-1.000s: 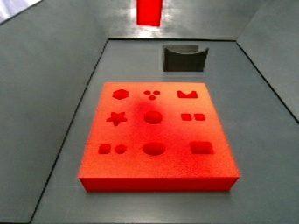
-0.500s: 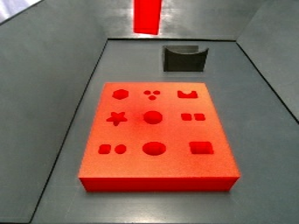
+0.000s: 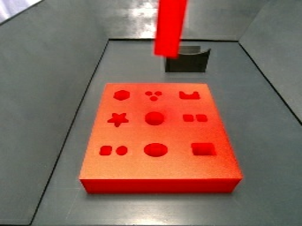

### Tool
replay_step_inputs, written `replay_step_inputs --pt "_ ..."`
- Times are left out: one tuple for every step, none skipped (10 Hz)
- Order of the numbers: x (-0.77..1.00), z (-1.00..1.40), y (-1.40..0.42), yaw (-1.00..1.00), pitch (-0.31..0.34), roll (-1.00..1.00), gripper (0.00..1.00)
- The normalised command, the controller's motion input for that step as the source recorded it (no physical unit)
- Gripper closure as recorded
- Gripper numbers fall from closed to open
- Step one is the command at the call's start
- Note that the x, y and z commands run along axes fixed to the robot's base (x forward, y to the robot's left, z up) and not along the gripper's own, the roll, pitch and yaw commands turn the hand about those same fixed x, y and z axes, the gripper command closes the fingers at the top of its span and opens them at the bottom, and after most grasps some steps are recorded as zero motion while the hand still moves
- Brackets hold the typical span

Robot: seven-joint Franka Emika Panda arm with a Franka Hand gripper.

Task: Pick up the arch object. Move up. Place the arch object on the fixture. Regrasp the arch object. Move to above the board. Insert the arch object.
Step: Insert the arch object.

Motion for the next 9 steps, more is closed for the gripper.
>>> replay_step_inputs --pt "0.67 -0.78 0.19 0.0 -0.017 -0.16 1.0" --pt "0.53 -0.71 0.28 0.0 -0.077 -0.16 1.0" --pt "0.54 -0.6 0.31 0.01 -0.054 -0.14 1.0" --pt "0.5 -0.5 0.25 0.01 -0.037 -0.12 1.0" --pt "0.37 -0.46 0.16 0.0 -0.027 -0.06 1.0" --pt "0.06 -0.37 0.01 0.14 -0.037 0.02 1.0" --pt "0.0 -0.22 -0.02 0.31 -0.08 0.3 1.0" --pt "0.0 -0.13 -0.03 0.33 -0.099 0.38 1.0" --pt "-0.01 -0.1 0.0 0.29 -0.123 0.37 1.0"
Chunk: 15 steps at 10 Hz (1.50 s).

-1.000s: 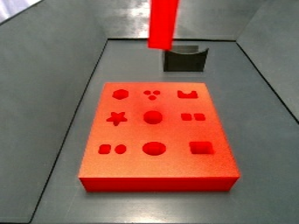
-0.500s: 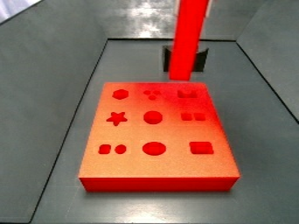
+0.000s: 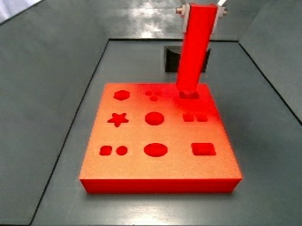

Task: Pick up the arch object. Move up. Place the arch object on the fixture. Regrasp the arch object. Move to above the board. Insert the arch object.
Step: Insert the arch object.

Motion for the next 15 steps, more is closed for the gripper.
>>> replay_step_inputs --pt "-0.17 -0.14 0.0 0.07 -0.164 0.12 1.0" --pt "-0.03 -0.11 -0.03 0.0 -0.116 0.0 1.0" --pt "0.0 -0.13 -0.1 -0.02 -0.114 -0.01 1.0" --pt "0.0 -0.16 -0.15 -0.03 -0.156 -0.04 1.0" --pt "0.02 -0.13 -0.2 -0.01 -0.147 -0.01 1.0" --pt "0.11 -0.14 -0.14 0.0 -0.1 0.0 1.0" --pt "0.11 -0.18 -0.03 0.0 -0.054 0.0 1.0" --pt "0.11 -0.22 0.0 0.02 -0.049 0.03 1.0" --pt "0.08 -0.19 0.0 0.02 -0.027 0.04 1.0" --pt "0.1 -0.19 0.0 0.03 -0.013 0.02 1.0" --pt "0.16 -0.15 0.05 0.05 0.0 0.05 1.0" --pt "0.23 -0.11 0.1 0.02 0.01 0.04 1.0" --pt "0.32 -0.06 0.12 0.0 0.077 0.07 1.0" --pt "0.32 -0.1 0.06 0.0 0.071 0.04 1.0" --pt "0.14 -0.17 0.04 0.0 0.01 0.0 1.0"
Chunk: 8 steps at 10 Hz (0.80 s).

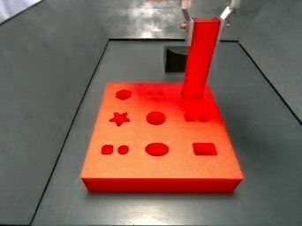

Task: Pick up the arch object. Move up. Place the arch object on the fixture. Regrasp the arch object. Move to above the board. Insert the arch object.
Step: Insert the arch object.

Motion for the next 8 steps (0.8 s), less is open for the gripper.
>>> replay_step_inputs --pt "0.0 -0.19 0.02 0.0 0.0 0.0 1.0" --pt "-0.19 -0.15 0.0 -0.03 -0.036 0.0 1.0" --pt "-0.37 -0.13 0.0 -0.17 -0.034 0.03 1.0" --pt "-0.36 -0.11 0.0 -0.18 -0.036 0.0 1.0" --pt "-0.23 -0.15 0.0 -0.12 -0.027 0.0 1.0" --pt "-0.09 -0.21 0.0 -0.06 -0.023 0.0 1.0" --pt "-0.04 -0.34 0.0 -0.05 -0.047 0.0 1.0" --pt "-0.04 -0.53 0.0 -0.03 -0.141 0.0 1.0"
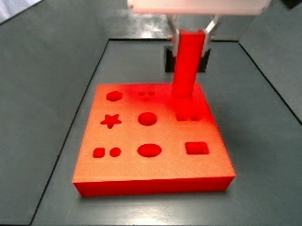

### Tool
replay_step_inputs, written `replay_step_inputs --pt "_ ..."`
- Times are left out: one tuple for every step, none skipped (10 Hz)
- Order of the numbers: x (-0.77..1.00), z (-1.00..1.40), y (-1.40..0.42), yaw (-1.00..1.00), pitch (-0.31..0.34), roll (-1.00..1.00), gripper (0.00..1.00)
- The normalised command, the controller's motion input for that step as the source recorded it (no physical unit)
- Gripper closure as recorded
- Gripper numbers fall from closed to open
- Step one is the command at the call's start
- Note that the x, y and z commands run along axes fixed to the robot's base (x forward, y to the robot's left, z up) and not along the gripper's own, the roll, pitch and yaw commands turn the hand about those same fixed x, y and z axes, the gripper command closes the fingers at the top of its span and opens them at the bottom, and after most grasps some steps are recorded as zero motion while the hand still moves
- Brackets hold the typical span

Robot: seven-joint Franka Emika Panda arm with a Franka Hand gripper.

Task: Pick up the arch object. Move up. Place the arch object on the fixture. Regrasp the arch object. Move to above the board. Insert the arch object.
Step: Insert the arch object.

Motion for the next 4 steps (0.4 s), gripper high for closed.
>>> replay_step_inputs --pt "-0.07 -0.5 0.0 -0.02 -0.164 0.0 1.0" --pt "-0.05 -0.15 0.0 -0.05 -0.084 -0.01 1.0" --pt "0.0 0.0 0.0 0.0 0.007 0.0 1.0" --pt "0.0 0.0 0.0 0.0 0.003 0.0 1.0"
